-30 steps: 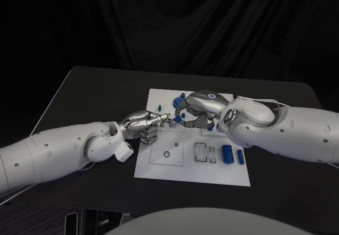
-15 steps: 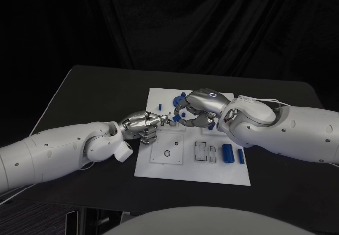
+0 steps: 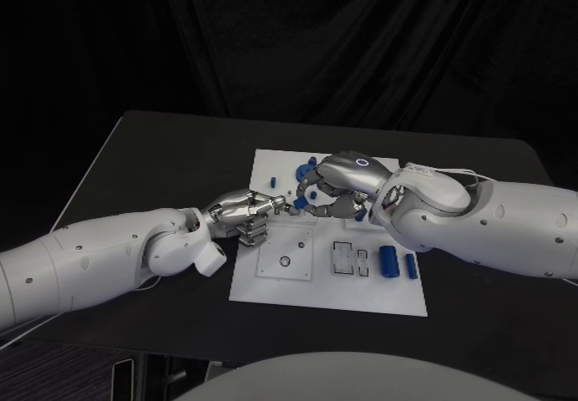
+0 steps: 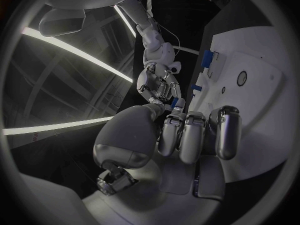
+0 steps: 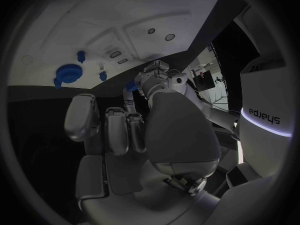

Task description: Assemble the parts on the task board

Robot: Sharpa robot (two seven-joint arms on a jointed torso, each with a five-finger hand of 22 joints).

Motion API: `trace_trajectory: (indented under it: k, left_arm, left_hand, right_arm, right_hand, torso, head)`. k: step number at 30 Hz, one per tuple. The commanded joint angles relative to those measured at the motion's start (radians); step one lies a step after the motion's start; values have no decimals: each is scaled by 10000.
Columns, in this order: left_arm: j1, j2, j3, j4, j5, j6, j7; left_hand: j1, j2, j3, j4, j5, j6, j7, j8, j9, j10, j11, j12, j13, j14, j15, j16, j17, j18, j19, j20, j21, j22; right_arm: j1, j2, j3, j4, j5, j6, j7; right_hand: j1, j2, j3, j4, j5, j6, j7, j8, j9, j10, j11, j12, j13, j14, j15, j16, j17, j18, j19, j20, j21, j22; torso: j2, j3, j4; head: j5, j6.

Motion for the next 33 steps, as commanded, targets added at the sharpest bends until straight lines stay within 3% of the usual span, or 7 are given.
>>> trace_trajectory:
  k: [1,17,20,21,24,33]
  left_arm:
    - [-20,-35,9,58,25,-20,381]
    - [-25,-181,9,163,25,-233,813]
    - [-25,-171,9,155,25,-258,863]
    - [-25,-165,9,151,25,-259,873]
    - [-26,-132,9,133,25,-238,887]
    - [-30,-35,9,89,25,-166,854]
  left_hand:
    - [142,-7,-42,-50,69,113,6,70,27,1058,-71,36,2633,1056,-46,27,2633,18,5,-21,-53,975]
    - [403,-15,-30,-330,343,888,15,679,302,1058,33,36,2633,1056,43,27,2633,-13,152,46,-44,1091]
    - [438,-27,-15,-378,385,760,29,649,306,1058,26,36,2633,1056,38,27,2633,-8,134,50,-49,1082]
    - [443,-26,0,-386,398,403,18,474,256,1058,-30,36,2633,1056,6,27,2633,-4,129,39,-53,1083]
    - [420,-18,0,-366,374,141,3,329,225,1058,-65,36,2633,1056,-29,27,2633,-5,140,9,-55,1095]
    - [383,-10,-18,-327,344,-158,20,115,157,1058,-79,36,2633,1056,-53,27,2633,1,111,-20,-64,1082]
  right_arm:
    - [7,-11,4,-40,-59,242,-70]
    - [-21,18,2,-272,-60,582,-221]
    - [-37,27,1,-291,-60,665,-249]
    - [-42,32,1,-297,-60,683,-255]
    - [-55,47,0,-311,-60,737,-271]
    - [-64,67,0,-315,-60,760,-273]
  right_hand:
    - [13,60,70,-8,-36,62,-134,339,1141,259,13,-52,1653,363,28,-58,1274,43,-100,-13,-69,1538]
    - [27,70,99,-15,-119,46,-127,347,1179,209,21,-80,1598,326,37,-128,1218,59,-145,-4,-164,1513]
    - [29,73,103,-16,-128,44,-126,348,1185,204,22,-82,1593,321,38,-136,1211,63,-154,-3,-184,1508]
    - [31,74,106,-17,-141,41,-125,349,1190,200,23,-85,1588,319,39,-139,1209,64,-158,-2,-191,1506]
    - [31,74,107,-17,-145,41,-125,349,1191,198,23,-85,1587,318,39,-141,1207,65,-160,-2,-196,1504]
    - [30,76,111,-17,-183,36,-123,352,1206,195,26,-88,1584,311,42,-154,1197,70,-171,1,-221,1498]
  torso:
    - [0,-1,5]
    - [-8,-3,4]
    - [-5,-2,-3]
    - [-3,0,0]
    - [0,-2,7]
    - [2,-1,-1]
  head:
    - [-4,15]
    - [-6,19]
    - [-1,21]
    - [-1,17]
    - [-3,7]
    - [5,-18]
